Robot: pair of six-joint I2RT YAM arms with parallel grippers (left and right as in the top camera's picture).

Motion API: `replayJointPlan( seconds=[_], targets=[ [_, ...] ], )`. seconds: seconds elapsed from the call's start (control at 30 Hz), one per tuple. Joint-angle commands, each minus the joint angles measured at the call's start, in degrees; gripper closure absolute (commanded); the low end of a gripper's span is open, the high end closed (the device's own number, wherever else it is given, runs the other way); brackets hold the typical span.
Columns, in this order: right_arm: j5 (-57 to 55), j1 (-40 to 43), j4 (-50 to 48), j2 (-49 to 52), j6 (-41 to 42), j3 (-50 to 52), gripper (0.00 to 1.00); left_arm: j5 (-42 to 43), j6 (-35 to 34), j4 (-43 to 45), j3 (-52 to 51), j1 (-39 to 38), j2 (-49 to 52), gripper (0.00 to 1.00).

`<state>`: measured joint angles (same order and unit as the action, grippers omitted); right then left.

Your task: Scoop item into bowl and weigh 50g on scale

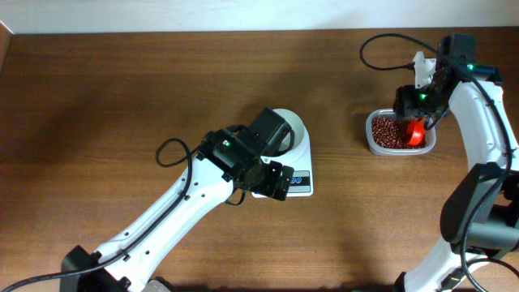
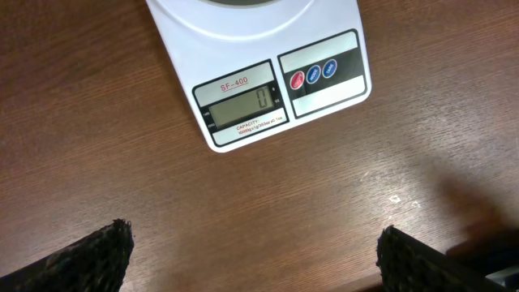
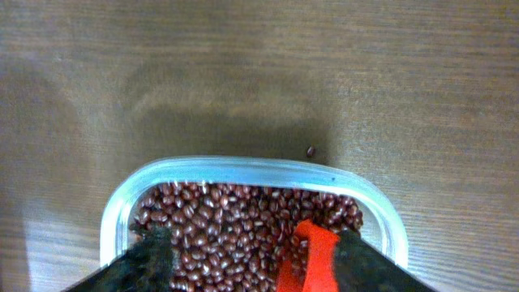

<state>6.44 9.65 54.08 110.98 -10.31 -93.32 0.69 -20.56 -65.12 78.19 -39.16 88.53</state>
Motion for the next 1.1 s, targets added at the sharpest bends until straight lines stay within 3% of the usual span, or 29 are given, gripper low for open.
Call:
replayJointPlan(
  seconds=[0.0,0.3,0.4,0.43,0.5,0.63,1.07],
  targets=[
    [-0.55,-0.26,1.6,0.39,0.24,0.66,0.34,0.42,0.52,0.07,-0.31,-0.07,-1.11,0.01],
    [-1.2,-0.26,7.74,0.39,0.39,0.66,0.37,0.42,0.52,0.07,-0.31,-0.07,-1.11,0.01],
    [-5.14,-0.26,8.11,0.39,4.98,0.66,0.37,0.42,0.52,0.07,-0.31,-0.07,-1.11,0.01],
    [-5.2,-0.26,7.89,0.39,4.96,0.66,0.39,0.42,0.52,0.07,-0.31,-0.07,-1.11,0.01],
    [-5.18,-0.26,7.39,0.39,5.03,0.66,0.55,0.42,0.52,0.07,-0.31,-0.07,-1.11,0.01],
    [-5.38,-0.26,8.66,0.39,6.19,0.66,0.58,0.42,0.52,0.07,-0.31,-0.07,-1.11,0.01],
    [-5.64,-0.26,11.17,0.39,9.09,0.66,0.89,0.42,0.52,0.07,-0.31,-0.07,-1.11,0.01]
  ],
)
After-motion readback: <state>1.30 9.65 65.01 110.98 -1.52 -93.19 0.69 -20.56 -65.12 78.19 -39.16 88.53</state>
